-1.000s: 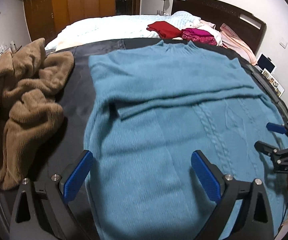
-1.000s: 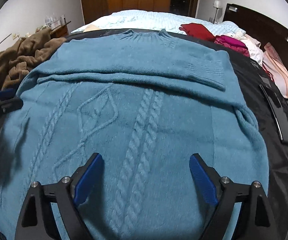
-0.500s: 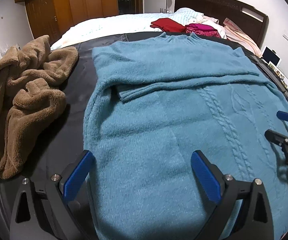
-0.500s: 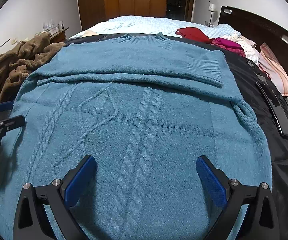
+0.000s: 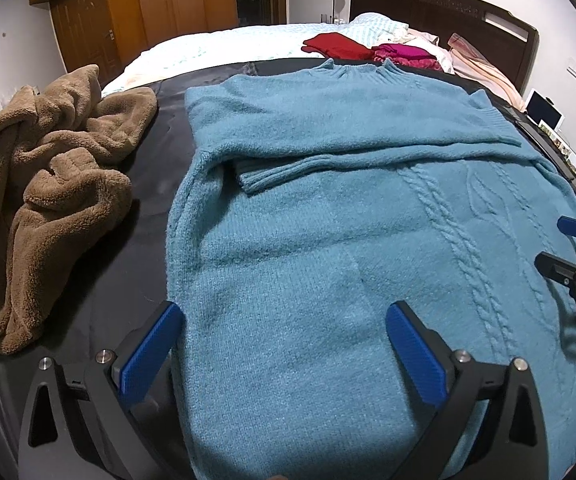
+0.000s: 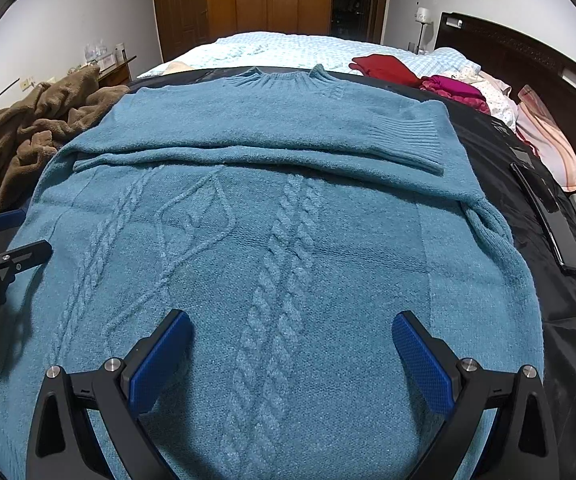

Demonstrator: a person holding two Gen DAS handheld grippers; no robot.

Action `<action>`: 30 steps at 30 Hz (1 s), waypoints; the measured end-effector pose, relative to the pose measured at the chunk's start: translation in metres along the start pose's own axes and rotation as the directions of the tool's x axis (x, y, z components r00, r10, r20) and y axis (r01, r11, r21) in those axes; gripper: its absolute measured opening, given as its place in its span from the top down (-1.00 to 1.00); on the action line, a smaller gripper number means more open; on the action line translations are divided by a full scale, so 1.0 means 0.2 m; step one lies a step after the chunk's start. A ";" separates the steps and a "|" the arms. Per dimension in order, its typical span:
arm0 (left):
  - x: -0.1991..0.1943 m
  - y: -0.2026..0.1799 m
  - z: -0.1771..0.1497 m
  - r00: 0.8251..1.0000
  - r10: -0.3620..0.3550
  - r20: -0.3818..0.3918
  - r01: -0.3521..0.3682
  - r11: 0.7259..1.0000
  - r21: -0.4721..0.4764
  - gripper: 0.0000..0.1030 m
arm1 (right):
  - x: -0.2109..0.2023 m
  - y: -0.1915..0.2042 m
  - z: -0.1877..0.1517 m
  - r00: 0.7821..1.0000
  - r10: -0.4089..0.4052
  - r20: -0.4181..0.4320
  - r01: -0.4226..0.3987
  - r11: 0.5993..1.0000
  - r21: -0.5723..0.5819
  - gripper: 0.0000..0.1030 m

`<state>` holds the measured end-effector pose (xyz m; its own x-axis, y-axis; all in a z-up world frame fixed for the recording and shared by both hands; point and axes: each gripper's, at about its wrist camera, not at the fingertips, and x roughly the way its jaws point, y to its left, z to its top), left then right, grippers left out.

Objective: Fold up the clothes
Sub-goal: 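Move the right gripper down to the ribbed hem of the teal sweater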

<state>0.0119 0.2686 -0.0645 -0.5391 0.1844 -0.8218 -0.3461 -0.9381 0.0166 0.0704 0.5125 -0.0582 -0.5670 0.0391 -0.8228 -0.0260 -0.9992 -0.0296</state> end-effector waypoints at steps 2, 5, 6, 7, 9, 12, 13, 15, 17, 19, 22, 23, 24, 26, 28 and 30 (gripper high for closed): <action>0.00 0.00 0.00 1.000 0.002 0.001 -0.002 1.000 -0.002 -0.99 | 0.00 0.00 0.00 1.000 0.001 0.001 -0.001 1.000 0.000 -0.99; 0.00 0.00 0.00 1.000 0.006 0.002 -0.006 1.000 -0.008 -0.99 | 0.00 0.00 0.00 1.000 0.002 0.001 -0.002 1.000 -0.002 -0.99; 0.01 0.00 0.01 1.000 0.008 0.002 -0.008 1.000 -0.009 -0.99 | 0.00 0.00 0.00 1.000 0.002 0.001 -0.002 1.000 -0.001 -0.99; 0.01 0.00 0.01 1.000 0.010 0.002 -0.009 1.000 -0.010 -0.99 | 0.00 0.00 0.00 1.000 0.001 0.003 -0.001 1.000 0.001 -0.99; 0.01 0.00 0.01 1.000 0.011 0.002 -0.011 1.000 -0.011 -0.99 | 0.01 0.01 0.01 1.000 -0.015 0.004 0.015 1.000 0.019 -0.99; 0.01 0.00 0.00 1.000 0.012 0.003 -0.012 1.000 -0.012 -0.99 | 0.01 0.01 0.01 1.000 -0.021 0.005 0.021 0.999 0.026 -0.99; 0.01 0.00 0.00 1.000 0.013 0.003 -0.013 1.000 -0.013 -0.99 | 0.01 0.01 0.01 1.000 -0.022 0.005 0.021 0.999 0.027 -0.99; 0.01 0.00 0.00 1.000 0.013 0.003 -0.013 1.000 -0.014 -0.99 | 0.00 0.01 0.01 1.000 -0.024 0.005 0.023 0.999 0.028 -0.99; 0.01 0.01 0.00 1.000 0.012 0.003 -0.012 1.000 -0.014 -0.99 | 0.00 0.01 0.00 1.000 -0.030 0.003 0.030 0.999 0.036 -0.99; 0.01 0.01 0.00 1.000 0.011 0.004 -0.011 1.000 -0.013 -0.99 | -0.03 0.00 -0.03 0.999 -0.033 0.003 0.032 0.998 0.055 -0.99; 0.01 0.01 0.00 1.000 0.009 0.004 -0.009 1.000 -0.013 -0.99 | -0.10 -0.03 -0.11 1.000 -0.008 0.016 0.006 0.996 0.093 -0.98; 0.01 0.01 0.00 1.000 0.009 0.005 -0.009 1.000 -0.013 -0.99 | -0.13 -0.04 -0.14 1.000 0.013 0.026 -0.016 0.995 0.102 -0.98; 0.01 0.01 0.00 1.000 0.008 0.005 -0.008 1.000 -0.013 -1.00 | -0.17 -0.06 -0.18 0.999 0.026 0.036 -0.030 0.993 0.112 -0.98; 0.01 0.01 0.00 1.000 0.007 0.004 -0.007 1.000 -0.014 -1.00 | -0.25 -0.11 -0.26 0.998 0.032 0.056 -0.039 0.990 0.138 -0.98; 0.00 0.02 0.00 1.000 0.005 0.003 -0.005 1.000 -0.018 -1.00 | -0.33 -0.19 -0.34 0.997 0.013 0.078 -0.026 0.985 0.169 -0.98; -0.01 0.03 -0.02 1.000 -0.005 -0.007 0.005 0.999 -0.032 -1.00 | -0.41 -0.26 -0.43 0.995 -0.006 0.099 -0.014 0.980 0.201 -0.98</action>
<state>0.0137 0.2611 -0.0655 -0.5318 0.1872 -0.8259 -0.3244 -0.9459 -0.0056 0.1892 0.5606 -0.0373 -0.6454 0.0453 -0.7625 -0.1827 -0.9784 0.0966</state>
